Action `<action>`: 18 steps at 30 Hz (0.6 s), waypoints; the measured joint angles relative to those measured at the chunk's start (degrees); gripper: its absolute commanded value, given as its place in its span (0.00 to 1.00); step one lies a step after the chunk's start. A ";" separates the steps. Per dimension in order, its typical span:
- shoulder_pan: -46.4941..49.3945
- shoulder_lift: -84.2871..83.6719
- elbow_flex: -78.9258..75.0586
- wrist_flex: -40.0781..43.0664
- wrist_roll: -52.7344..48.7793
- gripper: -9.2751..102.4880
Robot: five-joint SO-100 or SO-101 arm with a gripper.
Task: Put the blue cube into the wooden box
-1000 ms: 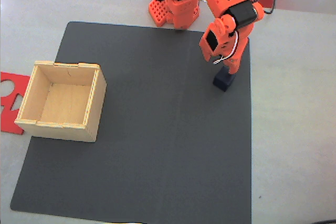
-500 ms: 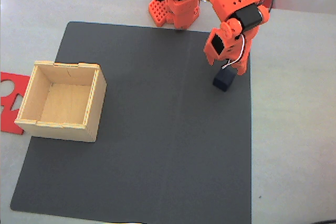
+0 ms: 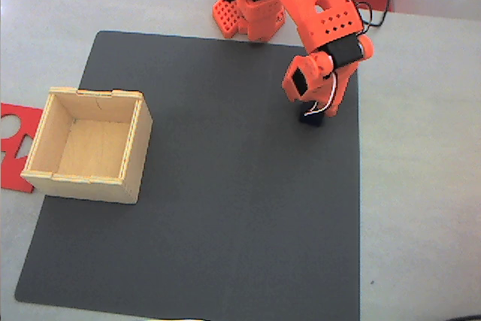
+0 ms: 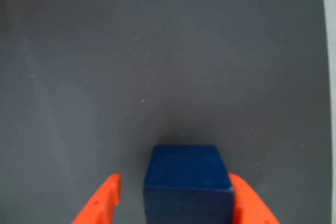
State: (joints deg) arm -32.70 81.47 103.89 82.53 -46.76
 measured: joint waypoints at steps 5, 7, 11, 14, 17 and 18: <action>3.16 -1.67 -2.99 -0.26 -1.23 0.08; 3.34 -2.81 -4.31 0.09 -1.32 0.08; 4.13 -3.69 -5.27 -0.79 -1.58 0.08; 6.42 -3.87 -7.47 -0.70 -1.14 0.08; 11.95 -2.46 -12.66 3.43 -1.14 0.08; 14.41 -1.49 -15.21 4.92 -1.32 0.08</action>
State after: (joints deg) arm -18.28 79.98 88.68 87.45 -48.08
